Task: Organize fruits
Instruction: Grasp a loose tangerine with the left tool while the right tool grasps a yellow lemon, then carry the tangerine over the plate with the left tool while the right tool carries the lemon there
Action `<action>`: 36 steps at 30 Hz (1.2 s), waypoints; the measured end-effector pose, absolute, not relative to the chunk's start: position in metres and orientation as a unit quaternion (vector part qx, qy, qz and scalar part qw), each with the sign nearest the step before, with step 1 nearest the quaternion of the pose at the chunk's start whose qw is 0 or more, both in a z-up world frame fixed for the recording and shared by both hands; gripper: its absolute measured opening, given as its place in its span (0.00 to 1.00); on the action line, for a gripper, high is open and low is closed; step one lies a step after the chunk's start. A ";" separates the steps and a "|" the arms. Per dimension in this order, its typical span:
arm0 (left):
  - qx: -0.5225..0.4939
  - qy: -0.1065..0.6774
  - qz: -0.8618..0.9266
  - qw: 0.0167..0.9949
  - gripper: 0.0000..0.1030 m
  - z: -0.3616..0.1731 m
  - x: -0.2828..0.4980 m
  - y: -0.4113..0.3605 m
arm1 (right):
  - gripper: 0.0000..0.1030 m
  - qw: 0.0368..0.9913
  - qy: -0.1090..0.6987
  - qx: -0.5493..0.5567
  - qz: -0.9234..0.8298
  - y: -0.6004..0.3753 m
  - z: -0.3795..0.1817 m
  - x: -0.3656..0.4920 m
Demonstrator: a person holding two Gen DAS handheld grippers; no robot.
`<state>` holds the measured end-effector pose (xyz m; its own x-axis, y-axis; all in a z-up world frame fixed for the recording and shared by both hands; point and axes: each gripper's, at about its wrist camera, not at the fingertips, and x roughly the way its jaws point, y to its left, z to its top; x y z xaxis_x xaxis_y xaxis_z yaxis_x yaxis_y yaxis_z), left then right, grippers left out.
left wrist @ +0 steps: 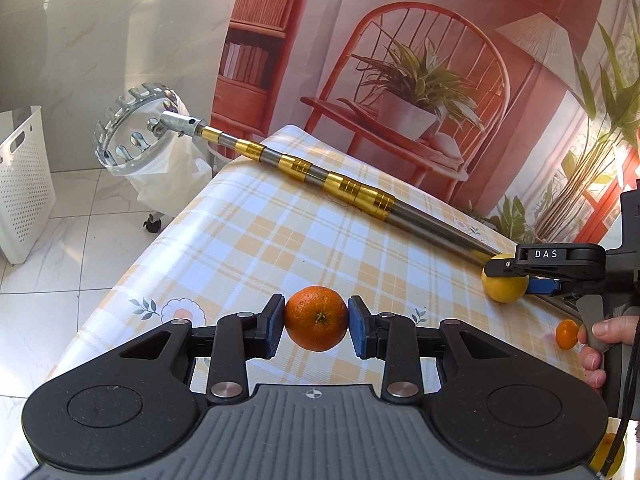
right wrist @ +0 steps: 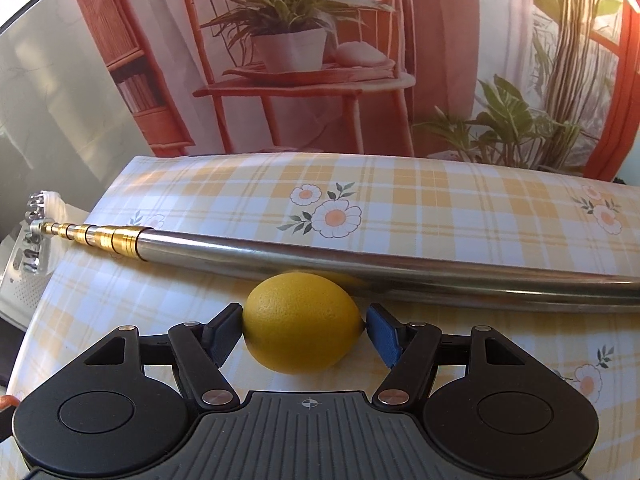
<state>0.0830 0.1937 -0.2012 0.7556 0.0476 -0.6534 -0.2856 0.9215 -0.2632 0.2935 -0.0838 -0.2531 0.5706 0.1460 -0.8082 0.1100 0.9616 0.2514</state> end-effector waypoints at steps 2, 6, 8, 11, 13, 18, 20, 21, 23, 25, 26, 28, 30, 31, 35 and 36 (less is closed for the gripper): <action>-0.176 0.339 0.090 0.920 0.35 -0.203 0.083 0.194 | 0.61 0.871 0.469 0.148 0.007 -0.083 -0.255 0.295; -0.176 0.341 0.088 0.919 0.35 -0.204 0.084 0.192 | 0.61 0.864 0.476 0.162 -0.001 -0.084 -0.258 0.298; -0.175 0.342 0.086 0.919 0.35 -0.204 0.084 0.191 | 0.61 0.863 0.476 0.171 -0.001 -0.086 -0.259 0.298; -0.173 0.343 0.083 0.919 0.35 -0.205 0.084 0.190 | 0.61 0.864 0.474 0.169 -0.006 -0.086 -0.258 0.293; -0.172 0.344 0.082 0.919 0.35 -0.205 0.084 0.189 | 0.60 0.866 0.474 0.162 -0.001 -0.086 -0.258 0.288; -0.167 0.349 0.075 0.919 0.35 -0.203 0.082 0.184 | 0.60 0.869 0.477 0.124 0.027 -0.081 -0.254 0.267; -0.165 0.354 0.069 0.918 0.35 -0.203 0.081 0.180 | 0.60 0.871 0.479 0.097 0.043 -0.077 -0.252 0.258; -0.162 0.356 0.067 0.918 0.35 -0.203 0.080 0.177 | 0.60 0.871 0.481 0.088 0.050 -0.076 -0.251 0.253; -0.155 0.360 0.062 0.918 0.35 -0.200 0.079 0.171 | 0.60 0.871 0.481 0.082 0.061 -0.077 -0.247 0.244; -0.148 0.360 0.056 0.920 0.35 -0.197 0.076 0.165 | 0.60 0.874 0.474 0.083 0.069 -0.080 -0.243 0.234; -0.146 0.360 0.053 0.920 0.35 -0.194 0.075 0.162 | 0.60 0.875 0.470 0.086 0.071 -0.082 -0.240 0.230; -0.139 0.360 0.047 0.921 0.35 -0.190 0.073 0.156 | 0.60 0.879 0.463 0.091 0.075 -0.086 -0.233 0.220; -0.132 0.360 0.043 0.922 0.35 -0.186 0.070 0.148 | 0.60 0.882 0.453 0.098 0.080 -0.091 -0.226 0.209; -0.128 0.362 0.041 0.922 0.35 -0.184 0.069 0.144 | 0.60 0.884 0.447 0.104 0.084 -0.094 -0.221 0.202; -0.109 0.361 0.025 0.926 0.35 -0.175 0.060 0.126 | 0.60 0.890 0.431 0.113 0.098 -0.104 -0.207 0.172; -0.104 0.360 0.021 0.927 0.35 -0.173 0.057 0.122 | 0.60 0.891 0.428 0.114 0.101 -0.107 -0.204 0.164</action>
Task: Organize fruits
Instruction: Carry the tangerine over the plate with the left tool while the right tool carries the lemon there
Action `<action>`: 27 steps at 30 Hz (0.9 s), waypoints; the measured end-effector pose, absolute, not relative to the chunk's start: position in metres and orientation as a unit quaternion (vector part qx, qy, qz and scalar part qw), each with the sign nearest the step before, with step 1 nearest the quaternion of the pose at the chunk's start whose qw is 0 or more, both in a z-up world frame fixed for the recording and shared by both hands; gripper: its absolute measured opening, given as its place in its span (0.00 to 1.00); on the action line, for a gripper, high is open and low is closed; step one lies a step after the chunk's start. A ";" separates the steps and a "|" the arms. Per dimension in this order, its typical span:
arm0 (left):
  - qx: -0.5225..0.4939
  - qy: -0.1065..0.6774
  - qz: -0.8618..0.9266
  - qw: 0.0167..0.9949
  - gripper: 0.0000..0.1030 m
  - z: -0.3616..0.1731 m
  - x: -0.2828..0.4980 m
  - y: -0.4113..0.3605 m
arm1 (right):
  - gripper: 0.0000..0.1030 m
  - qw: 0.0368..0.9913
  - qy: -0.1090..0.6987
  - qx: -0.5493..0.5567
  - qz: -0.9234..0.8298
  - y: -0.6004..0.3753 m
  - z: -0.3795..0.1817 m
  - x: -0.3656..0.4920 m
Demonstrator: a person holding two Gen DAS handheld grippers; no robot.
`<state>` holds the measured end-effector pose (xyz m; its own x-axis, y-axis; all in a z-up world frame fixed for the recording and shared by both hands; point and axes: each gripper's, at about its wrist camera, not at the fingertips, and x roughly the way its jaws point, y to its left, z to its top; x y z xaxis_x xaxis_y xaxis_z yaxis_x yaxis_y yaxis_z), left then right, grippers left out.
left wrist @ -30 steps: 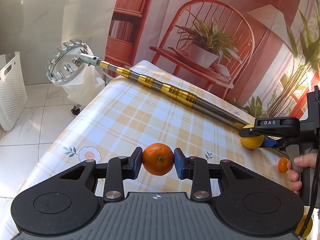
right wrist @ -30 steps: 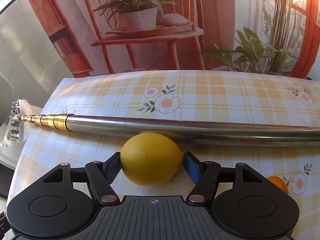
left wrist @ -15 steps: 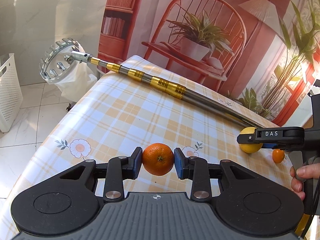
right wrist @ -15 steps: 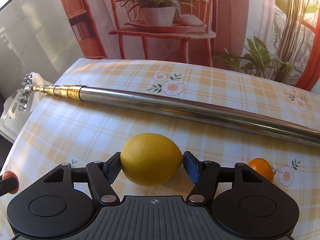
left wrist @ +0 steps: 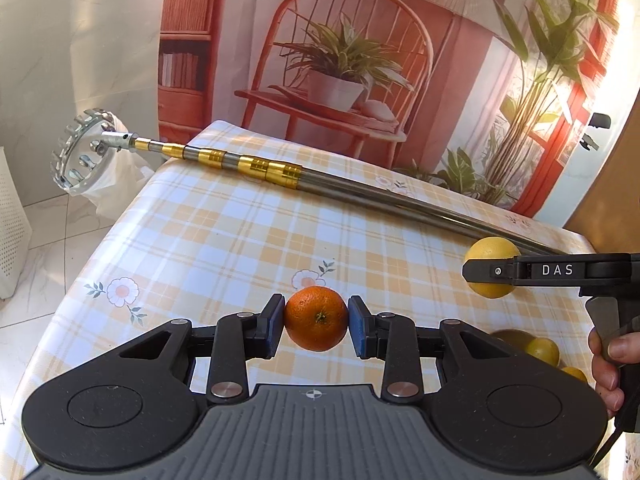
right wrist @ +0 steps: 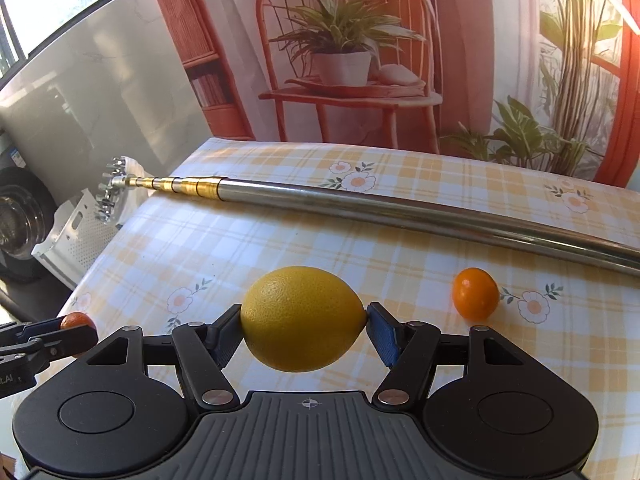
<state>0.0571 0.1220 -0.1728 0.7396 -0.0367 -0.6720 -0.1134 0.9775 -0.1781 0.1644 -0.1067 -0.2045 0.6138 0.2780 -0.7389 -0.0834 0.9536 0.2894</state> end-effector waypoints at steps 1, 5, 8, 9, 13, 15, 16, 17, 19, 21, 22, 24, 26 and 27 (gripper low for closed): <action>-0.099 0.360 0.015 0.928 0.35 -0.170 0.055 0.117 | 0.60 0.893 0.424 0.113 0.104 -0.109 -0.202 0.156; -0.080 0.357 -0.011 0.931 0.35 -0.163 0.045 0.095 | 0.60 0.903 0.404 0.099 0.113 -0.119 -0.191 0.115; -0.079 0.363 -0.042 0.928 0.35 -0.162 0.037 0.078 | 0.60 0.913 0.383 0.070 0.121 -0.122 -0.185 0.083; -0.084 0.368 -0.052 0.925 0.35 -0.164 0.034 0.074 | 0.60 0.916 0.376 0.059 0.124 -0.122 -0.184 0.072; -0.077 0.389 -0.083 0.914 0.35 -0.175 0.022 0.054 | 0.60 0.926 0.355 0.056 0.120 -0.125 -0.186 0.030; -0.064 0.398 -0.094 0.911 0.35 -0.180 0.015 0.043 | 0.60 0.930 0.344 0.073 0.105 -0.128 -0.189 0.011; -0.058 0.401 -0.099 0.909 0.35 -0.181 0.013 0.040 | 0.60 0.932 0.340 0.080 0.099 -0.129 -0.190 0.004; -0.052 0.402 -0.103 0.908 0.35 -0.182 0.010 0.036 | 0.60 0.933 0.336 0.089 0.092 -0.132 -0.192 -0.005; -0.039 0.401 -0.110 0.909 0.35 -0.182 0.005 0.030 | 0.60 0.934 0.331 0.103 0.082 -0.136 -0.194 -0.017; -0.030 0.399 -0.117 0.909 0.35 -0.181 0.000 0.024 | 0.60 0.934 0.328 0.119 0.074 -0.141 -0.198 -0.028; -0.025 0.398 -0.122 0.909 0.35 -0.180 -0.001 0.020 | 0.60 0.934 0.327 0.122 0.070 -0.143 -0.199 -0.031; -0.017 0.398 -0.130 0.908 0.35 -0.182 -0.006 0.014 | 0.60 0.934 0.326 0.130 0.062 -0.146 -0.202 -0.038; -0.007 0.404 -0.138 0.904 0.35 -0.186 -0.011 0.006 | 0.60 0.934 0.324 0.138 0.060 -0.147 -0.203 -0.044; -0.002 0.407 -0.143 0.902 0.35 -0.188 -0.013 0.002 | 0.60 0.934 0.323 0.140 0.060 -0.148 -0.203 -0.045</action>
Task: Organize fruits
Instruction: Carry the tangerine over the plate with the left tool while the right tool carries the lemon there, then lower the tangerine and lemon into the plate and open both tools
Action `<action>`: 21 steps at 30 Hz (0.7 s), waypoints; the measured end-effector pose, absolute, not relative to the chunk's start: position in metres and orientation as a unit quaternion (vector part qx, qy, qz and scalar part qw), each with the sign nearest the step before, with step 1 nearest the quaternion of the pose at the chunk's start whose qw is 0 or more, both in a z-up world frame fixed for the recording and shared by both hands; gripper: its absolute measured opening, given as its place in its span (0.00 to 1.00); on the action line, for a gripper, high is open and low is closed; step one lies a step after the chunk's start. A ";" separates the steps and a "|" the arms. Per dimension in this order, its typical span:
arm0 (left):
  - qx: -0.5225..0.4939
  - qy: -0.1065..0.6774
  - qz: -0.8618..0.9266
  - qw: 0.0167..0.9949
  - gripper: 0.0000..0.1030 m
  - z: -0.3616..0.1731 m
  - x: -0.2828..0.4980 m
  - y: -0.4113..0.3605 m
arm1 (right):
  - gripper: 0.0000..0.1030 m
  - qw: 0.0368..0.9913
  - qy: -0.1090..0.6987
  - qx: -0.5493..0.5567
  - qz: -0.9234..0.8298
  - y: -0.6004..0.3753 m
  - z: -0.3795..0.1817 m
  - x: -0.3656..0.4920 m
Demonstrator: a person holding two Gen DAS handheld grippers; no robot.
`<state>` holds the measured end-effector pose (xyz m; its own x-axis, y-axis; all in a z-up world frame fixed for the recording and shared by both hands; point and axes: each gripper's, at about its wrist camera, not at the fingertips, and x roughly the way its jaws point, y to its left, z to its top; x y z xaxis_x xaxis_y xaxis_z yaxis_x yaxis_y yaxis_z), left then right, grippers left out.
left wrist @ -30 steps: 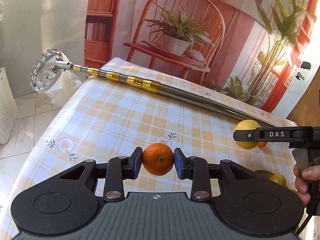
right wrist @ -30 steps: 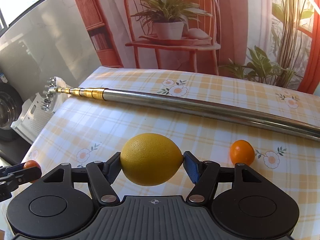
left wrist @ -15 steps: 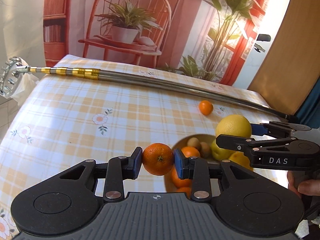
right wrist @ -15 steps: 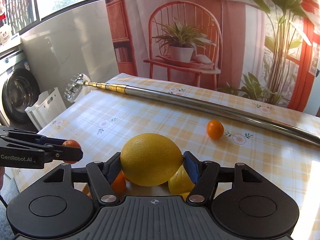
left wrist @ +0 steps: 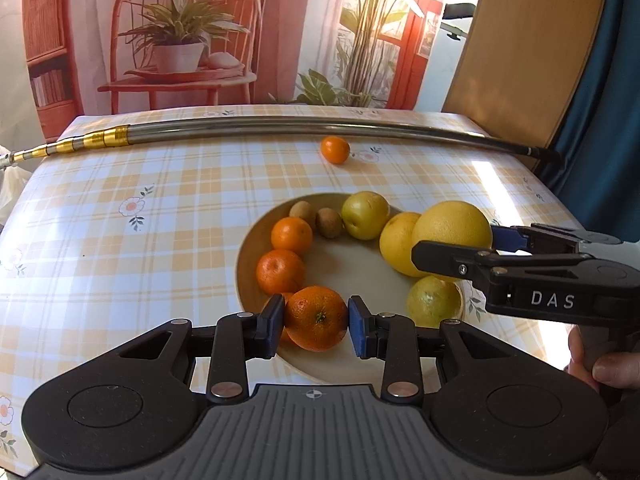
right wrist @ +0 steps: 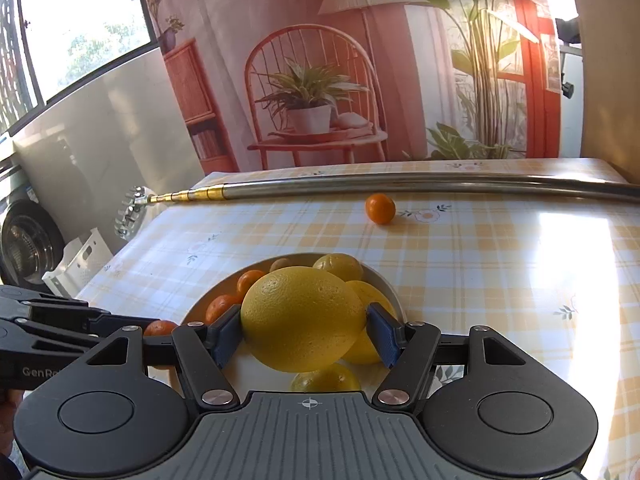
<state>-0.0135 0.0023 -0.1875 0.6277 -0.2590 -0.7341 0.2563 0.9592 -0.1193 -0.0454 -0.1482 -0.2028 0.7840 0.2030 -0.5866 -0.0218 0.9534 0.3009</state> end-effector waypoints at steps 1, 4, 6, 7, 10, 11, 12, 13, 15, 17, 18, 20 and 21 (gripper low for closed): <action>0.004 0.410 -0.148 0.900 0.35 -0.190 -0.015 -0.002 | 0.60 0.934 0.322 0.141 0.060 -0.149 -0.203 -0.047; 0.018 0.414 -0.158 0.896 0.35 -0.195 -0.018 -0.009 | 0.60 0.935 0.319 0.139 0.061 -0.149 -0.204 -0.051; 0.020 0.417 -0.159 0.895 0.35 -0.197 -0.017 -0.009 | 0.60 0.935 0.321 0.141 0.061 -0.149 -0.205 -0.051; 0.020 0.420 -0.157 0.894 0.35 -0.198 -0.016 -0.009 | 0.60 0.934 0.321 0.142 0.059 -0.150 -0.206 -0.052; 0.018 0.428 -0.153 0.891 0.35 -0.203 -0.014 -0.008 | 0.60 0.934 0.323 0.144 0.054 -0.151 -0.208 -0.052; 0.019 0.430 -0.152 0.889 0.35 -0.205 -0.014 -0.008 | 0.60 0.934 0.323 0.145 0.053 -0.151 -0.209 -0.052; 0.020 0.432 -0.152 0.889 0.35 -0.207 -0.013 -0.008 | 0.60 0.934 0.324 0.145 0.051 -0.151 -0.210 -0.051; 0.023 0.434 -0.152 0.888 0.35 -0.208 -0.013 -0.008 | 0.60 0.933 0.324 0.145 0.051 -0.152 -0.211 -0.051; 0.027 0.435 -0.153 0.887 0.35 -0.210 -0.013 -0.009 | 0.60 0.933 0.327 0.144 0.051 -0.151 -0.213 -0.050; 0.029 0.436 -0.155 0.886 0.35 -0.211 -0.012 -0.010 | 0.60 0.932 0.328 0.142 0.052 -0.150 -0.214 -0.049; 0.029 0.437 -0.155 0.885 0.35 -0.212 -0.011 -0.010 | 0.60 0.932 0.329 0.141 0.052 -0.149 -0.214 -0.049; 0.027 0.439 -0.156 0.884 0.35 -0.214 -0.010 -0.009 | 0.60 0.932 0.329 0.140 0.052 -0.149 -0.215 -0.049; 0.026 0.440 -0.157 0.884 0.35 -0.214 -0.010 -0.009 | 0.60 0.933 0.329 0.139 0.052 -0.149 -0.215 -0.049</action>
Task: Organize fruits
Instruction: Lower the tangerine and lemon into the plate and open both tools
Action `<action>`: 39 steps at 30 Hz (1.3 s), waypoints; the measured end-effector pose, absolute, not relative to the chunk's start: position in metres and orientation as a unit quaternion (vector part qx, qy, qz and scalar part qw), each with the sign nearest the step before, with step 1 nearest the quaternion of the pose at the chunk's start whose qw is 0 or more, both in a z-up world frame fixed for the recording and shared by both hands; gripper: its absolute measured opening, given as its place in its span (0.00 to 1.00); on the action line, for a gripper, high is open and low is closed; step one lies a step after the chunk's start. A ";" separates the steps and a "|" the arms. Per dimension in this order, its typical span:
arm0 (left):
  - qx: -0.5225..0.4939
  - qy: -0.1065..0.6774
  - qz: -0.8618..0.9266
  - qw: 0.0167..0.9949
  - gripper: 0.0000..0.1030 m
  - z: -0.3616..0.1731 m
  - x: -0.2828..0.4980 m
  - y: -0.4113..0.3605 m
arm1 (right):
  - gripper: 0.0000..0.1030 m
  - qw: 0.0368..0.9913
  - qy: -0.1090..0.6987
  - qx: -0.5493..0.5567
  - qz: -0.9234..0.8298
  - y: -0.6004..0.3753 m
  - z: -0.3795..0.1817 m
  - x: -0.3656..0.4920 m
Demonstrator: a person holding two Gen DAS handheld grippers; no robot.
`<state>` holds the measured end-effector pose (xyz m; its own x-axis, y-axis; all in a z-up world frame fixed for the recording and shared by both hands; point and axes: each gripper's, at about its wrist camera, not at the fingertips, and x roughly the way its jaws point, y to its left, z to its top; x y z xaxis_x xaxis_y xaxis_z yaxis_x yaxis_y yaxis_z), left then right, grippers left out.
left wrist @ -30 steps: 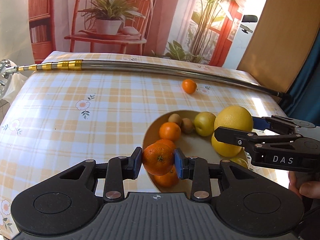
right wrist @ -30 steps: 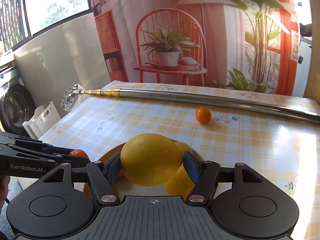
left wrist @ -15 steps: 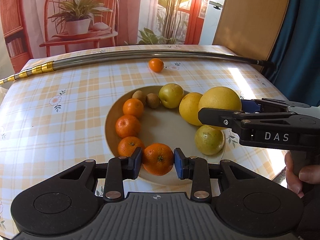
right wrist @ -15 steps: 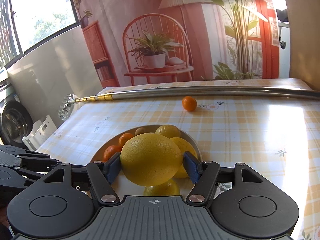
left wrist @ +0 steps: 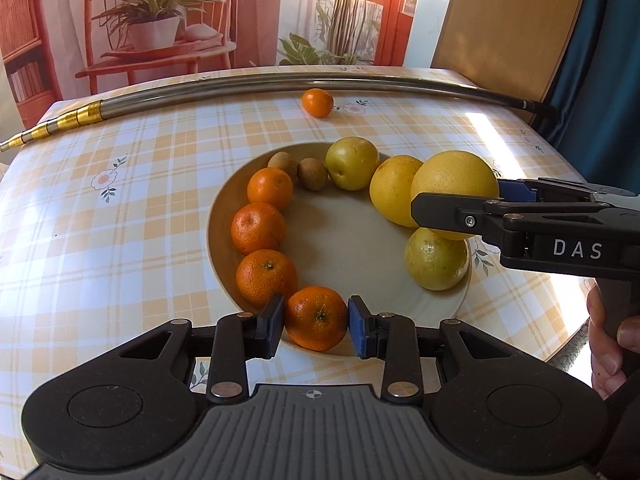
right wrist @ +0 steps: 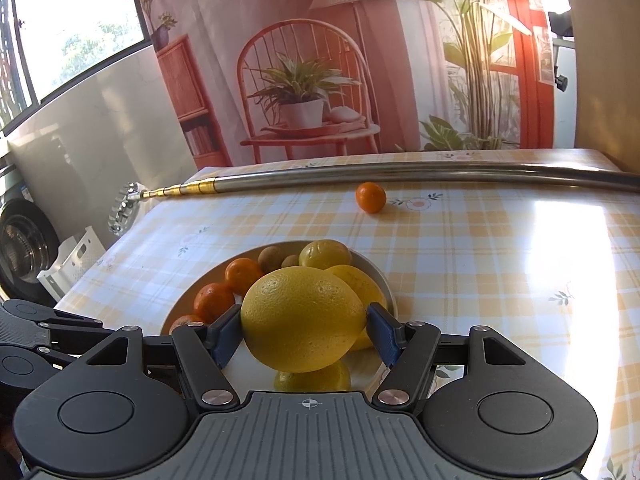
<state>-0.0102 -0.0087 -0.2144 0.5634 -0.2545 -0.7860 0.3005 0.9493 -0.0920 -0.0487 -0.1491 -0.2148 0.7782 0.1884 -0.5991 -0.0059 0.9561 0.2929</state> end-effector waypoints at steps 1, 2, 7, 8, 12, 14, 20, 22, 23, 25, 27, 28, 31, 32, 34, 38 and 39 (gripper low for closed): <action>0.025 0.440 -0.158 0.883 0.35 -0.215 -0.010 -0.008 | 0.60 0.933 0.329 0.138 0.052 -0.149 -0.215 -0.049; 0.024 0.441 -0.158 0.883 0.35 -0.215 -0.010 -0.008 | 0.60 0.933 0.329 0.139 0.052 -0.149 -0.215 -0.049; 0.025 0.439 -0.159 0.884 0.35 -0.217 -0.010 -0.010 | 0.60 0.933 0.329 0.139 0.052 -0.149 -0.215 -0.049; 0.026 0.439 -0.159 0.884 0.35 -0.217 -0.010 -0.010 | 0.60 0.933 0.329 0.139 0.052 -0.149 -0.215 -0.049; 0.026 0.439 -0.159 0.884 0.35 -0.217 -0.010 -0.010 | 0.60 0.933 0.329 0.139 0.053 -0.149 -0.214 -0.049; 0.027 0.439 -0.159 0.884 0.35 -0.217 -0.010 -0.010 | 0.60 0.933 0.329 0.139 0.053 -0.149 -0.214 -0.049; 0.028 0.439 -0.160 0.884 0.35 -0.217 -0.011 -0.011 | 0.60 0.933 0.329 0.139 0.053 -0.149 -0.215 -0.049; 0.028 0.439 -0.160 0.884 0.35 -0.217 -0.010 -0.011 | 0.60 0.933 0.329 0.139 0.053 -0.149 -0.215 -0.049; 0.027 0.439 -0.160 0.884 0.35 -0.217 -0.010 -0.011 | 0.60 0.933 0.329 0.139 0.053 -0.149 -0.215 -0.049; 0.026 0.438 -0.160 0.884 0.35 -0.217 -0.011 -0.010 | 0.60 0.933 0.329 0.139 0.053 -0.149 -0.215 -0.049; 0.026 0.438 -0.160 0.884 0.35 -0.217 -0.011 -0.010 | 0.60 0.933 0.329 0.139 0.053 -0.149 -0.215 -0.049; 0.027 0.438 -0.160 0.884 0.35 -0.217 -0.011 -0.011 | 0.60 0.933 0.329 0.138 0.053 -0.149 -0.215 -0.049; 0.027 0.438 -0.159 0.884 0.35 -0.217 -0.011 -0.011 | 0.60 0.933 0.329 0.138 0.053 -0.149 -0.215 -0.049; 0.026 0.438 -0.159 0.885 0.35 -0.217 -0.011 -0.010 | 0.60 0.933 0.329 0.138 0.053 -0.149 -0.215 -0.049; 0.025 0.435 -0.157 0.886 0.35 -0.215 -0.012 -0.010 | 0.60 0.933 0.329 0.138 0.053 -0.148 -0.215 -0.049; 0.024 0.420 -0.150 0.895 0.35 -0.209 -0.015 -0.008 | 0.60 0.933 0.330 0.134 0.053 -0.148 -0.214 -0.049; 0.024 0.416 -0.147 0.897 0.35 -0.207 -0.016 -0.007 | 0.60 0.933 0.329 0.132 0.052 -0.148 -0.213 -0.049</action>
<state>-0.0156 -0.0074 -0.2073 0.6114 -0.2431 -0.7530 0.2833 0.9558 -0.0785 -0.0492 -0.1477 -0.2129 0.7775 0.1845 -0.6012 -0.0108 0.9598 0.2805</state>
